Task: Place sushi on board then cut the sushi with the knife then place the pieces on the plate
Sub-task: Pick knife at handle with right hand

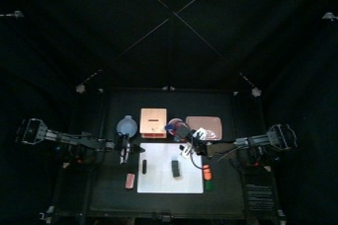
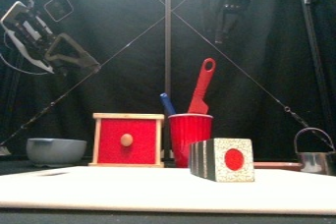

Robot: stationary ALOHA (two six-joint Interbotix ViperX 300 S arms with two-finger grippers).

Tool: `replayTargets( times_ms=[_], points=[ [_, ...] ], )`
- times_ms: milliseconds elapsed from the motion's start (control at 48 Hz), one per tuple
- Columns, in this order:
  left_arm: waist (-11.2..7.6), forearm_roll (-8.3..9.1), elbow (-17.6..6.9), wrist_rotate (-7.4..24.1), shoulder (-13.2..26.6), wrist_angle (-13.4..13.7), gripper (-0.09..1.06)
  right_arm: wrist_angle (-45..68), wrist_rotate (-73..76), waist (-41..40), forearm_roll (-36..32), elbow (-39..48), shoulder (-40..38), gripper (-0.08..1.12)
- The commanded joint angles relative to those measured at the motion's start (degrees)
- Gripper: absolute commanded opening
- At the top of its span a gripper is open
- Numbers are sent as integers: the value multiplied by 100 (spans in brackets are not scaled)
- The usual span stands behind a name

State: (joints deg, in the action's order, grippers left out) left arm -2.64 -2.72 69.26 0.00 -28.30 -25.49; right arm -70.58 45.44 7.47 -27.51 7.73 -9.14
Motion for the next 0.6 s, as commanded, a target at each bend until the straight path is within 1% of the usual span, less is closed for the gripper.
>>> replayTargets(
  times_ms=[21,125,292,438,604],
  points=[
    [18,-26,-79,0,-9,-26,-2,-141,-536,-158,123,-387,53,96],
    [26,-70,-79,0,-18,-26,-2,-343,-1187,-229,158,-668,290,96],
    [62,-141,-79,0,-18,-26,-2,-853,-2285,-343,343,-1327,976,96],
    [62,-211,-70,9,-18,-26,-2,-1485,-2971,-387,448,-1837,1582,96],
    [62,-237,-53,0,-9,-18,-2,-2065,-3507,-387,413,-2276,2171,96]
  ],
)
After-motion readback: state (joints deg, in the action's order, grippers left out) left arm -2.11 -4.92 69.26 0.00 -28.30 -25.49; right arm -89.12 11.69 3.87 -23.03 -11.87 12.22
